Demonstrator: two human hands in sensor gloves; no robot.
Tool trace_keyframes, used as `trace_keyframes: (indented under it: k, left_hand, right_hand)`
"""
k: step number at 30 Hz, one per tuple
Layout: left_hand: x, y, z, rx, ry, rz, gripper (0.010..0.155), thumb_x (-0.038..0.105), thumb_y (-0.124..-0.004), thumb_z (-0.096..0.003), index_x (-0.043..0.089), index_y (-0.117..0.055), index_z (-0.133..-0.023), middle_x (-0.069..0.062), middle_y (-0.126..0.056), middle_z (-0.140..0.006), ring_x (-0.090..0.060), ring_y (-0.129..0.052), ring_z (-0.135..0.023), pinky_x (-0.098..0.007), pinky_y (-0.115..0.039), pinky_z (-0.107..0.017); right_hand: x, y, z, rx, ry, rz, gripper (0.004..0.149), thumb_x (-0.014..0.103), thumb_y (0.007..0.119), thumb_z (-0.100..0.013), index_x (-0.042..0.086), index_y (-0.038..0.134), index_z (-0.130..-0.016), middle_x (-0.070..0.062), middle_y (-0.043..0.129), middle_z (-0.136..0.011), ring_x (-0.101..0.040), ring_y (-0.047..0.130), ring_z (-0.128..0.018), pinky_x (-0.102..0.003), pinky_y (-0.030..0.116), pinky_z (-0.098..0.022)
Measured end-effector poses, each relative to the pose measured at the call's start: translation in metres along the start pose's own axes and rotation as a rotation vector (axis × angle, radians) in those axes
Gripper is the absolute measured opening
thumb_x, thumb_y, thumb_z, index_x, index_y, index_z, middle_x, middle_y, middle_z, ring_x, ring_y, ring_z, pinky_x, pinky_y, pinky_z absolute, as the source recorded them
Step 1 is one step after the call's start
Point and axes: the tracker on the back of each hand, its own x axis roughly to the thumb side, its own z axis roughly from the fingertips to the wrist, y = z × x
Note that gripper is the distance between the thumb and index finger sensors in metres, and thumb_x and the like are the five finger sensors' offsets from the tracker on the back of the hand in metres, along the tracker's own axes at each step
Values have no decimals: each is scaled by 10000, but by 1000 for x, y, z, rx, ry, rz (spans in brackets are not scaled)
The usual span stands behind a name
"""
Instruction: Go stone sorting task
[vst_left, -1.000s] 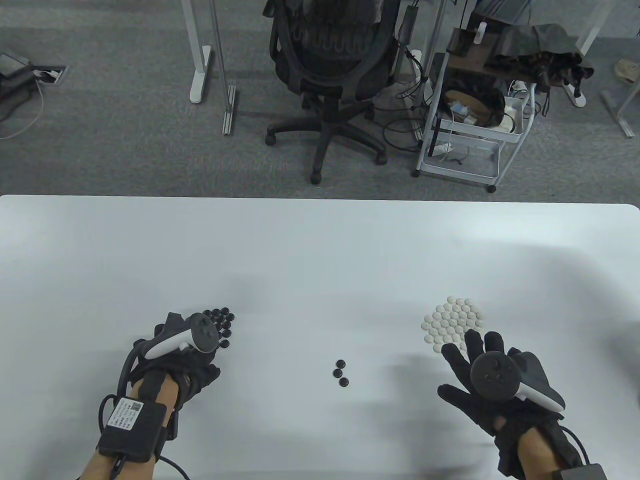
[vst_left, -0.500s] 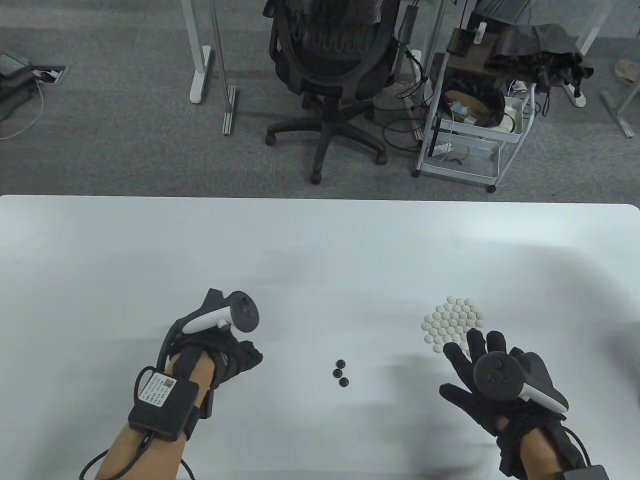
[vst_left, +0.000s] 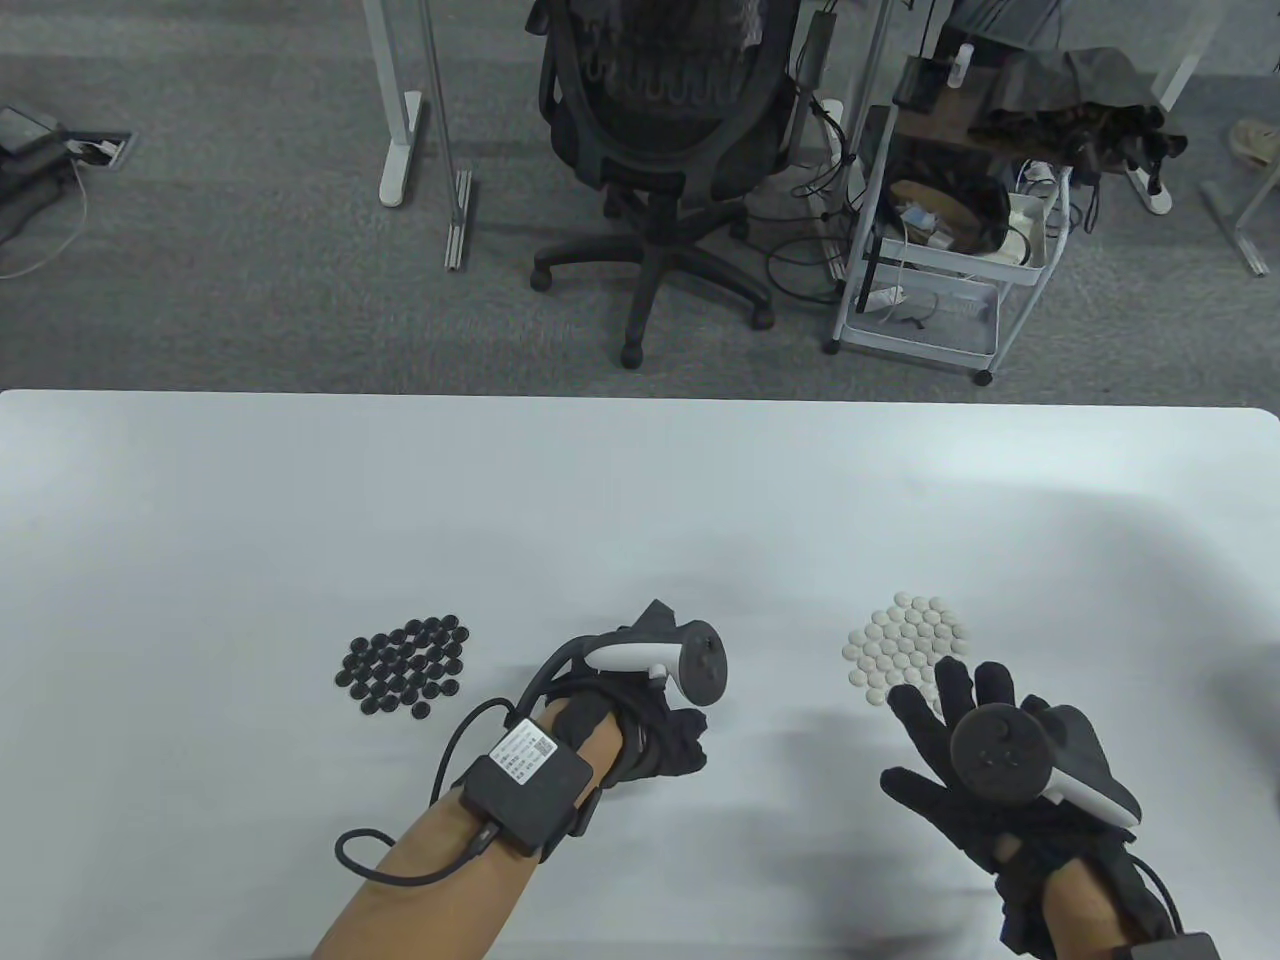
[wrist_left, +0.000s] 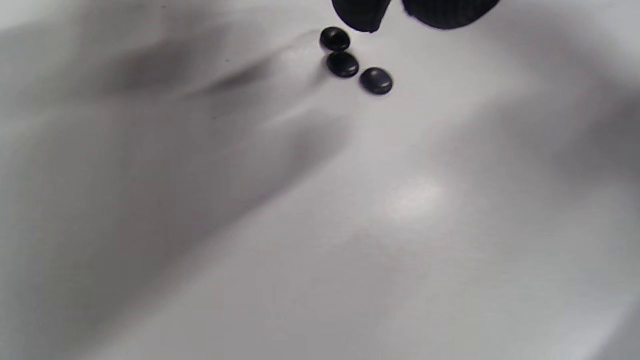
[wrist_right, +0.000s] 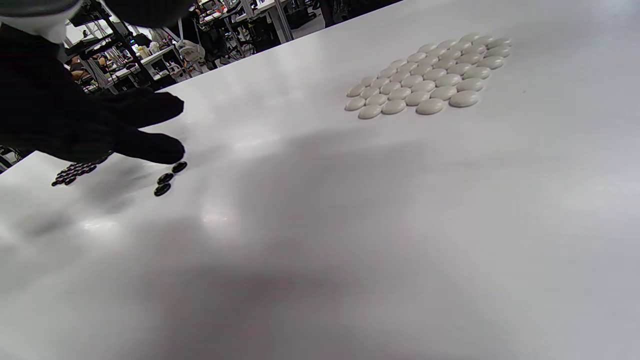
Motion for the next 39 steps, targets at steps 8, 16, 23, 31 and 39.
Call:
trace_keyframes:
  k: [8, 16, 23, 31, 39]
  left_hand:
    - [-67, -29, 33, 8, 158, 57, 629, 473, -468, -584, 270, -408, -1176, -317, 125, -1112, -599, 152, -899, -837, -26, -563]
    - [-140, -77, 85, 13, 297, 199, 605, 462, -483, -586, 281, -454, -1162, -313, 104, -1118, -602, 129, -906, -835, -32, -564]
    - [-177, -88, 95, 53, 325, 362, 609, 462, -473, -580, 295, -448, -1166, -290, 159, -1097, -582, 181, -892, -831, 3, -562]
    - [-189, -82, 91, 72, 339, 408, 616, 463, -464, -573, 308, -428, -1168, -276, 195, -1076, -569, 212, -880, -829, 16, -570]
    - [-173, -49, 101, 232, 284, 404, 632, 480, -469, -578, 297, -409, -1180, -280, 214, -1079, -571, 221, -878, -831, 9, -583]
  right_hand:
    - [-2, -1, 1, -4, -6, -11, 785, 526, 525, -564, 100, 218, -1147, -330, -36, -1066, -589, -109, -856, -796, 24, -497]
    - [-1, 1, 0, 10, 1, -2, 783, 526, 525, -564, 102, 219, -1147, -328, -36, -1066, -589, -108, -856, -795, 24, -497]
    - [0, 1, -1, 15, 7, 5, 786, 525, 526, -565, 101, 210, -1146, -330, -37, -1064, -586, -115, -847, -775, 14, -498]
    - [1, 0, -1, 7, 7, 5, 786, 525, 526, -565, 103, 204, -1144, -330, -40, -1064, -583, -117, -845, -767, 9, -499]
    - [2, 1, -1, 0, 4, 8, 787, 527, 523, -564, 106, 195, -1143, -329, -40, -1063, -579, -121, -843, -763, 6, -498]
